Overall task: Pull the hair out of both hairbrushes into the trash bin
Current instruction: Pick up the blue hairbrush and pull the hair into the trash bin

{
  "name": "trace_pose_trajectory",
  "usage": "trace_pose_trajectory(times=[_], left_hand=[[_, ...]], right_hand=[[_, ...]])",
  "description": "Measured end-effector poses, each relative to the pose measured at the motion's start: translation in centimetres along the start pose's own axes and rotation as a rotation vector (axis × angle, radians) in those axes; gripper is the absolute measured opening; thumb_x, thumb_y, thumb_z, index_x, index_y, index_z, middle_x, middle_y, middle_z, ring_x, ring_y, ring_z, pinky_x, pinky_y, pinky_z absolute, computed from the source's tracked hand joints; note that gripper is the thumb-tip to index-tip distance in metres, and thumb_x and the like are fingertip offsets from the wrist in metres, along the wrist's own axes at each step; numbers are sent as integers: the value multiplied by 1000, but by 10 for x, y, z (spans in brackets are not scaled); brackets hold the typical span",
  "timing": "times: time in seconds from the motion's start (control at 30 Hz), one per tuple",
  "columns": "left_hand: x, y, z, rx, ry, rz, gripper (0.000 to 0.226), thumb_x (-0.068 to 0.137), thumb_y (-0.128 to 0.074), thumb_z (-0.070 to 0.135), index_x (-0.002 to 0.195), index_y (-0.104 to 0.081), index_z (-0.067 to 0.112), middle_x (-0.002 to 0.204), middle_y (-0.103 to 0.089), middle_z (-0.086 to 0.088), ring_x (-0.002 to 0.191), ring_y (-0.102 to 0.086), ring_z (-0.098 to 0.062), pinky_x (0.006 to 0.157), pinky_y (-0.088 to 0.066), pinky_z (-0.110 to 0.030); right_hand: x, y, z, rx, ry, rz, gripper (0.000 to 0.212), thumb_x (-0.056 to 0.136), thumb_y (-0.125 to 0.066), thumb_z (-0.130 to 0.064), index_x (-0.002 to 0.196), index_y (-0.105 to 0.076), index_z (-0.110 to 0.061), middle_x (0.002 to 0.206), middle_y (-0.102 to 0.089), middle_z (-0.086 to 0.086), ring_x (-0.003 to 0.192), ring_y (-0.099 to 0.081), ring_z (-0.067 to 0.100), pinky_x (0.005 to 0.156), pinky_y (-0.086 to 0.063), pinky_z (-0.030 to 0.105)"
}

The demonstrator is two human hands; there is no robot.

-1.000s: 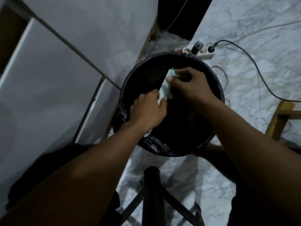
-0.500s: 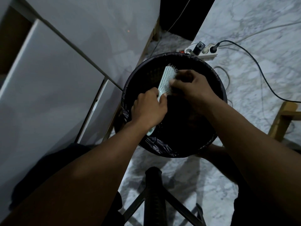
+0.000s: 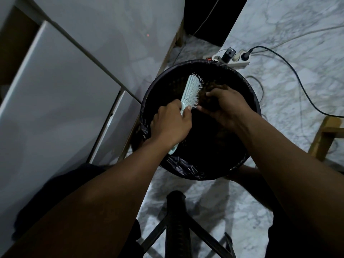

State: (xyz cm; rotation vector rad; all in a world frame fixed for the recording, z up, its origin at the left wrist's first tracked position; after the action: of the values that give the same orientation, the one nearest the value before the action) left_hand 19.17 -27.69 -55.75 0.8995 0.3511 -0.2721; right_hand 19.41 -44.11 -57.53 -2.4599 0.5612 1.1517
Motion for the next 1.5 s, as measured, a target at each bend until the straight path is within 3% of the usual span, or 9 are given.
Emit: trace_pose_trajectory(times=[0.2,0.47,0.63,0.77,0.9,0.97,1.2,1.37,1.5], left_hand=[[-3,-1,6,35,-72,-9,26,99,-51,48,91,-56,24,90,-70,-3,81,-67,-30,67,-53,-39],[4,-4,-1,-78,-5,-27,32,96,-51,51,80,-54,24,78,-65,-4,77,-65,-32,63,-48,-36],[4,-2,-7,-74,68,-5,33,96,-49,52,80,-52,24,88,-67,-7,84,-65,-34,72,-52,-41],[4,0,-5,-53,52,-6,31,97,-50,52,87,-57,24,90,-68,-5,85,-65,-33,74,-54,-42],[4,-5,-2,-102,-15,-46,33,97,-52,50,74,-50,26,70,-59,1,71,-63,-30,61,-45,-35],[4,-7,2,-153,-47,-77,40,98,-56,45,66,-44,25,60,-50,6,59,-54,-23,56,-34,-31],[5,-8,4,-253,-39,-82,44,101,-58,35,62,-42,21,52,-44,7,46,-41,-9,52,-30,-28],[6,-7,5,-277,-34,-78,45,102,-57,37,64,-44,16,52,-45,6,45,-40,-9,51,-33,-28],[5,-8,5,-273,-28,-97,45,102,-56,39,65,-46,15,55,-50,0,48,-46,-16,53,-40,-31]], right_hand=[[-7,-1,-11,-285,255,39,19,80,-79,2,94,-67,0,81,-70,7,59,-71,8,56,-58,23],[3,7,2,117,-8,98,14,92,-58,11,82,-56,1,82,-64,18,70,-72,28,60,-64,36],[1,13,-4,-329,41,168,12,88,-60,4,82,-57,-5,74,-61,15,56,-65,24,49,-55,31],[-3,14,1,-711,3,159,13,81,-78,-12,81,-65,-11,76,-68,8,62,-65,20,56,-55,27],[5,11,-4,-484,81,129,40,93,-65,-32,127,-63,-12,111,-70,6,97,-68,20,84,-55,32],[6,-1,-2,-309,50,-29,38,95,-62,-37,125,-63,-14,115,-68,4,106,-66,21,95,-52,37],[-5,-6,5,-290,54,-137,34,90,-71,-36,85,-69,-2,59,-69,2,55,-68,14,78,-60,39],[-9,-13,12,-437,-21,-162,57,90,-60,-58,61,-64,-9,55,-59,4,51,-55,16,58,-45,28],[-7,-11,4,-600,83,-97,58,90,-57,-62,68,-65,-9,56,-60,3,48,-57,11,47,-43,17]])
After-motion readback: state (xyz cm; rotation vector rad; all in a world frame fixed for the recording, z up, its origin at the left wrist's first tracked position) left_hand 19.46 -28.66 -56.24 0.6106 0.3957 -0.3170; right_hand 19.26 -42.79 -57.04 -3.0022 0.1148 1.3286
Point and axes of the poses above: each hand's wrist, its own x-axis towards the middle knuckle, its own y-axis out of the back of the hand, z = x × y, the point moved 6 cm from there along x, towards the middle knuckle
